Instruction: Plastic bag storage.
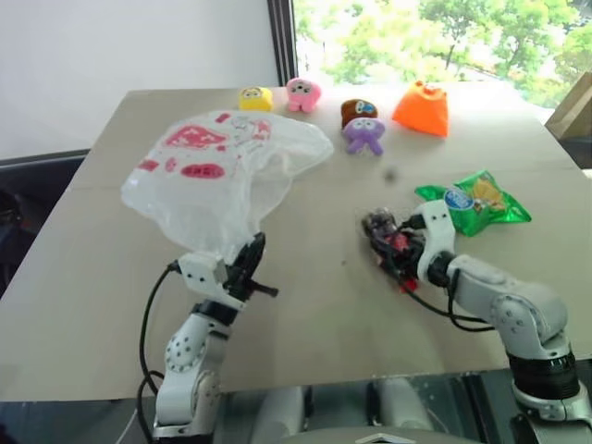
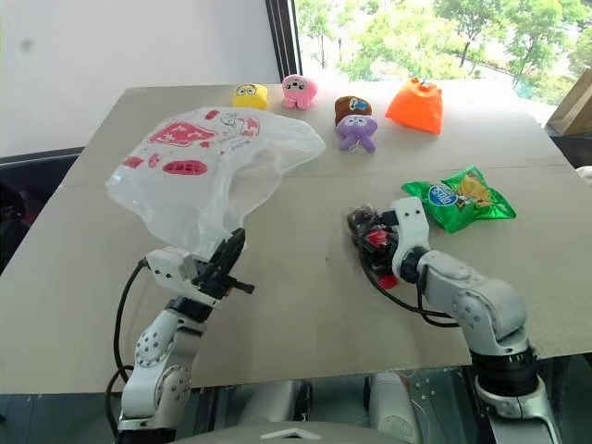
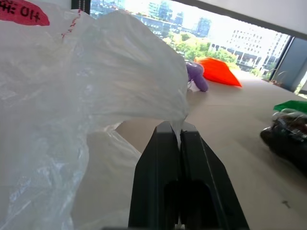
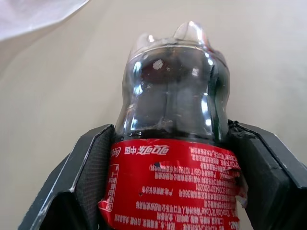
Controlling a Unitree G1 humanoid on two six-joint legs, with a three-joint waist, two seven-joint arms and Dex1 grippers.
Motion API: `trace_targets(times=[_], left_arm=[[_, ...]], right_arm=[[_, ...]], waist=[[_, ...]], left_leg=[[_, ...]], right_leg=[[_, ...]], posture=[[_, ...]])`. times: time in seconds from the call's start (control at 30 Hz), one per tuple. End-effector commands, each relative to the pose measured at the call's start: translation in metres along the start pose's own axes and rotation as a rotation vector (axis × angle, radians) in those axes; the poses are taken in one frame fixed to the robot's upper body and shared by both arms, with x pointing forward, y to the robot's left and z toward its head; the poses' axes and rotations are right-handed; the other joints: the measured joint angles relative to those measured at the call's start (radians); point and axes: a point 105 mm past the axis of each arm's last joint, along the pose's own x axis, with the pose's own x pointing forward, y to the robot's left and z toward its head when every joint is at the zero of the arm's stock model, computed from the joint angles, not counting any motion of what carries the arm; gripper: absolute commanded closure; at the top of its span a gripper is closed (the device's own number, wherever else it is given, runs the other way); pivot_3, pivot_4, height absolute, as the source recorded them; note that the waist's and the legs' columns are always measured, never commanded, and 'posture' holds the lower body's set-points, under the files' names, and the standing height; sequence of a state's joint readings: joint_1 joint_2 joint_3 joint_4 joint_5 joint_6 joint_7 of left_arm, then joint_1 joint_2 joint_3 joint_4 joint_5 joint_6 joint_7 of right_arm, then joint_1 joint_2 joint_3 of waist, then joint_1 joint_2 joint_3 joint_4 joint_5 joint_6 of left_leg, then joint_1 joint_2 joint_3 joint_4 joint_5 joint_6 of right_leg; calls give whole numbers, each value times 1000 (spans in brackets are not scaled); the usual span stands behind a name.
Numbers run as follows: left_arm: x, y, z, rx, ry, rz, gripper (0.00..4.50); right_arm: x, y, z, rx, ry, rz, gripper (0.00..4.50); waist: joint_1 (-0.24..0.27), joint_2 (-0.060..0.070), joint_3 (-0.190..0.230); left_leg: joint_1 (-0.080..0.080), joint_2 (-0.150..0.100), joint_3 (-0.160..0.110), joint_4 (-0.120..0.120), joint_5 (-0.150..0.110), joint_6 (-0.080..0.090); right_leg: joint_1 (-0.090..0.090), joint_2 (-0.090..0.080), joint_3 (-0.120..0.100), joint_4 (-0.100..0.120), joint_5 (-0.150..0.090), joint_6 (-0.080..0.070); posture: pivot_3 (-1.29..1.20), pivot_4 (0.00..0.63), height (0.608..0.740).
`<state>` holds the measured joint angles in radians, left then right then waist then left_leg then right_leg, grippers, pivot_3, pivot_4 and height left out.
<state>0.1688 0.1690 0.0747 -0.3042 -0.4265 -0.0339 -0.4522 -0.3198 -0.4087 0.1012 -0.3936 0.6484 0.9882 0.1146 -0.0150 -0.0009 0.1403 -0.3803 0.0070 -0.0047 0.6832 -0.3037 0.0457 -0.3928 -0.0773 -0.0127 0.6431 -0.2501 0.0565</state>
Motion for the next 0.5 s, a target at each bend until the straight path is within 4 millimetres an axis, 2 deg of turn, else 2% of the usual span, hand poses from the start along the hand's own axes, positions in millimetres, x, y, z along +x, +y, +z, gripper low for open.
trace_targets(times=[0.03,0.1,0.17,0.3,0.4,0.43,0.5], left_arm=[[0,-10,11,9,-43,-46,4500],[0,-13,12,5,-45,-57,4500],[0,-14,12,4,-46,-58,4500],[0,-13,10,9,-45,-52,4500],[-2,-13,9,8,-45,-48,4500],[-2,-13,9,7,-46,-48,4500],[-2,-13,8,6,-47,-50,4500]], right_arm=[[12,5,0,-168,19,49,1398],[17,7,6,-346,15,81,1398],[20,10,3,-431,49,128,1398],[16,14,-13,-470,152,201,1398],[13,7,-22,-486,200,183,1398],[13,4,-21,-492,197,168,606],[15,0,-16,-501,169,132,203]], waist=[[-7,0,0],[-13,0,0],[-15,-1,1],[-13,-1,1],[-2,-2,1],[0,-2,1],[1,-3,0]], left_leg=[[0,1,1,0,0,0],[1,2,1,0,0,0],[1,2,1,0,0,0],[1,3,0,0,0,0],[1,4,0,0,0,0],[1,4,0,0,0,0],[0,4,0,0,0,0]], right_leg=[[0,1,1,0,0,0],[0,3,2,0,0,0],[0,4,2,0,1,-1],[0,4,2,0,1,-2],[-1,4,2,0,1,-2],[-1,4,2,0,1,-2],[-1,3,2,-1,1,-2]], posture=[[0,150,740],[0,150,740],[0,150,740],[0,150,740],[0,150,740],[0,150,740],[0,150,740]])
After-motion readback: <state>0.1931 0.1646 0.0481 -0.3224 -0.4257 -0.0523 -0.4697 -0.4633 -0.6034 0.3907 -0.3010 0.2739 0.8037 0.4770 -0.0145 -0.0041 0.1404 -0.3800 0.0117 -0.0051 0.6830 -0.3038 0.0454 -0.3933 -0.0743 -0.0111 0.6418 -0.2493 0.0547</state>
